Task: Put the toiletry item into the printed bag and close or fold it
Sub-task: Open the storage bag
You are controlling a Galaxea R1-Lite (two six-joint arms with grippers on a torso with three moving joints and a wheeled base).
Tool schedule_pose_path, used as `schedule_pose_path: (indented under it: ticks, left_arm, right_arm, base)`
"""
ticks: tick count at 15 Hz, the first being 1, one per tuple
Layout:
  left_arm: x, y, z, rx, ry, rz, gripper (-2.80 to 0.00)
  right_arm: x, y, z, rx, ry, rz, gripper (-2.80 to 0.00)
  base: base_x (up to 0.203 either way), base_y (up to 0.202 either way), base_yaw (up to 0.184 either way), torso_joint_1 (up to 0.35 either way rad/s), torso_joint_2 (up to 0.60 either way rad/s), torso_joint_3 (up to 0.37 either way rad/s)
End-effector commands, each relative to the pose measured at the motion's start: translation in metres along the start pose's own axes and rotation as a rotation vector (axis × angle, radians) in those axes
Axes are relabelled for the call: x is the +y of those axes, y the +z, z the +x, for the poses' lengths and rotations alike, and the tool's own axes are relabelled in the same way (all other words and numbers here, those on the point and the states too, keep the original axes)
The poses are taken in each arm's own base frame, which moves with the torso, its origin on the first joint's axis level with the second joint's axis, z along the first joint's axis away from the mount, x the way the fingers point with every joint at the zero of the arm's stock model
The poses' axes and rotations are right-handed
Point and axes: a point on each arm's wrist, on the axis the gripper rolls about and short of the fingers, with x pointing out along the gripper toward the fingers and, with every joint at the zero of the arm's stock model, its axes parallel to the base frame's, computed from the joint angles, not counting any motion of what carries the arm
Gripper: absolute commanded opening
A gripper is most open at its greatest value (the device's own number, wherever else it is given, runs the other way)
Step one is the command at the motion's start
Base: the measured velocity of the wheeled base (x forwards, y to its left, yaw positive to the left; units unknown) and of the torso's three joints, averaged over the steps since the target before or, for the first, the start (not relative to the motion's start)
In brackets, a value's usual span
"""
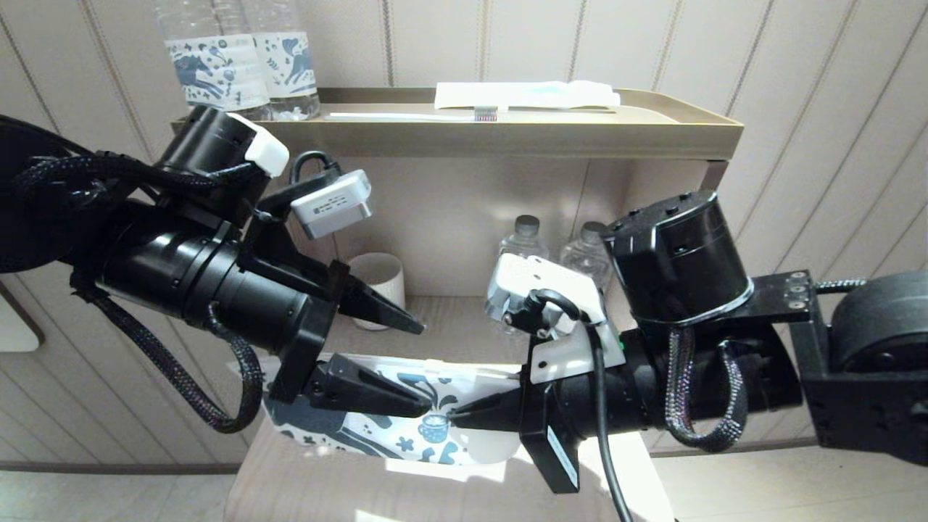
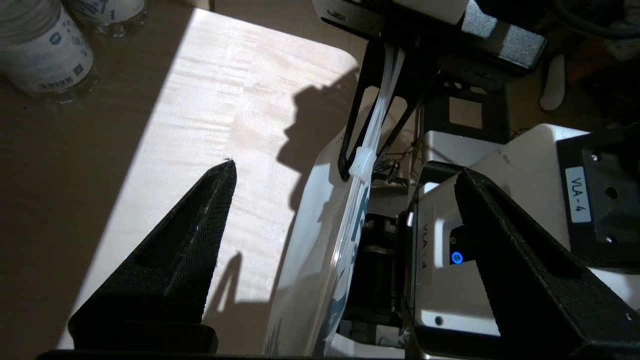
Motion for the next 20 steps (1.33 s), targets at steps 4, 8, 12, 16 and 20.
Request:
schedule_pose_path:
  ticks: [4, 8, 12, 16, 20]
  left_arm:
    - [0.006, -0.002, 0.008, 0.0, -0.004, 0.012, 0.0]
    - [0.006, -0.003, 0.01, 0.003, -0.008, 0.007, 0.0]
    - [0.006, -0.004, 0.015, 0.008, -0.026, 0.005, 0.0]
    - [0.005, -0.003, 0.016, 0.005, -0.032, 0.012, 0.0]
    - [0.002, -0.004, 0.018, 0.008, -0.043, 0.015, -2.8]
  right_arm:
    - [-0.001, -0.002, 0.002, 0.004, 0.005, 0.001, -2.8]
    - [-0.002, -0.002, 0.001, 0.004, 0.0, 0.004, -2.8]
    - [-0.002, -0.003, 0.002, 0.007, 0.001, 0.005, -2.8]
    - [-0.002, -0.003, 0.002, 0.005, 0.011, 0.006, -2.8]
    - [-0.002, -0.003, 0.0, 0.003, 0.011, 0.005, -2.8]
  base:
    - [0.0, 0.0, 0.0, 0.0, 0.0, 0.0]
    - [0.0, 0.0, 0.0, 0.0, 0.0, 0.0]
    - [0.0, 0.0, 0.0, 0.0, 0.0, 0.0]
    - [0.0, 0.0, 0.0, 0.0, 0.0, 0.0]
    - [0.0, 0.0, 0.0, 0.0, 0.0, 0.0]
